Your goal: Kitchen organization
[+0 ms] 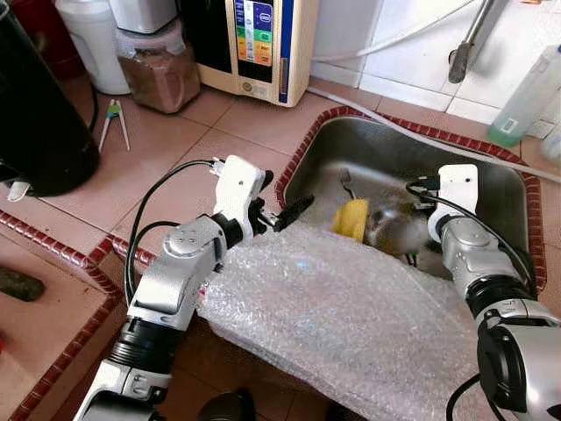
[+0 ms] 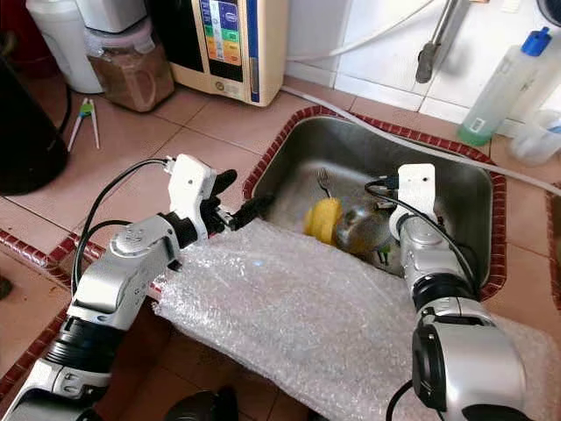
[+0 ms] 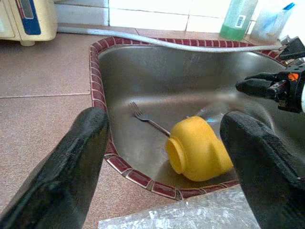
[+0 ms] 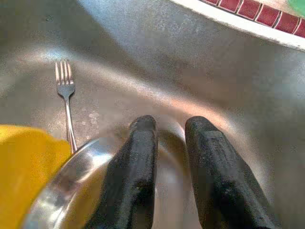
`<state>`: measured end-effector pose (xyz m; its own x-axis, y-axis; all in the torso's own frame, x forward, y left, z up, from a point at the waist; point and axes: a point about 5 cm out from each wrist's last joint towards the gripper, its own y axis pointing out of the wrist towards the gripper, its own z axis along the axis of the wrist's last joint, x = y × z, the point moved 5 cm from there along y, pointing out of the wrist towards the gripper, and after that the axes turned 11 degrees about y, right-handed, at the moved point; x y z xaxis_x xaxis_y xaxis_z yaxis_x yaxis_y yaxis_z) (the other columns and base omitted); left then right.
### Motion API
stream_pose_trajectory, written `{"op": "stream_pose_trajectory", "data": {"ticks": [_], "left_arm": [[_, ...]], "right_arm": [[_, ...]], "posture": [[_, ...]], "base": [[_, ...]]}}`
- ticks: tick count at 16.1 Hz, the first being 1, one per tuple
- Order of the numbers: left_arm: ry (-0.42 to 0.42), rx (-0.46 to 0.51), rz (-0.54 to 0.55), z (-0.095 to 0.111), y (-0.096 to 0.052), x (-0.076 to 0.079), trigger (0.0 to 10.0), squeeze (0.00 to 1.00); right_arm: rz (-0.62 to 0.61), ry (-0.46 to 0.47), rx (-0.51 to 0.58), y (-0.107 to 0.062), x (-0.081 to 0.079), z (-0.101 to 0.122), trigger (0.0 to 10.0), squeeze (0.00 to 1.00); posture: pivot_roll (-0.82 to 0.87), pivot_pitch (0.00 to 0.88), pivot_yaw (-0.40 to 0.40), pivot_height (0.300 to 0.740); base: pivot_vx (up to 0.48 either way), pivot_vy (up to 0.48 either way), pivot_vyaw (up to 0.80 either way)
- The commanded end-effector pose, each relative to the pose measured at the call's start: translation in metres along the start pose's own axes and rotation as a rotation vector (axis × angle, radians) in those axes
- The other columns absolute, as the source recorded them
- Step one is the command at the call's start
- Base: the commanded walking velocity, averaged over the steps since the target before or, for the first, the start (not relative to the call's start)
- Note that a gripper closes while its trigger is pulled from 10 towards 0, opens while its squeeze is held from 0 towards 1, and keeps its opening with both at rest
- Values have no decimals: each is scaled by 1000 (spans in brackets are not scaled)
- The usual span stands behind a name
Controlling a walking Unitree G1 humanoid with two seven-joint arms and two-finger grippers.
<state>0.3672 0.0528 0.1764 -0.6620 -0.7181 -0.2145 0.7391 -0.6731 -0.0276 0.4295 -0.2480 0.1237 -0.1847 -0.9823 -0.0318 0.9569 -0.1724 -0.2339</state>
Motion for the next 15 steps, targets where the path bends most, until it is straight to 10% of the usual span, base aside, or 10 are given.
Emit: {"op": "stream_pose_trajectory", "data": {"ticks": [1, 10, 15], "left_arm": [[10, -10, 1, -1, 1, 1, 10000, 1000], [76, 4, 318, 14, -4, -54, 10000, 1000], [141, -90, 531, 3, -23, -79, 10000, 1000]], "right_arm": [[6, 24, -5, 1, -1, 3, 10000, 1000], [146, -13, 103, 0, -32, 28, 10000, 1000], [287, 31, 377, -24, -52, 71, 10000, 1000]], "posture": [[47, 132, 4, 740], [30, 132, 13, 740], [17, 123, 24, 740]], "base": [[0, 0, 0], [0, 0, 0], [0, 0, 0]]}}
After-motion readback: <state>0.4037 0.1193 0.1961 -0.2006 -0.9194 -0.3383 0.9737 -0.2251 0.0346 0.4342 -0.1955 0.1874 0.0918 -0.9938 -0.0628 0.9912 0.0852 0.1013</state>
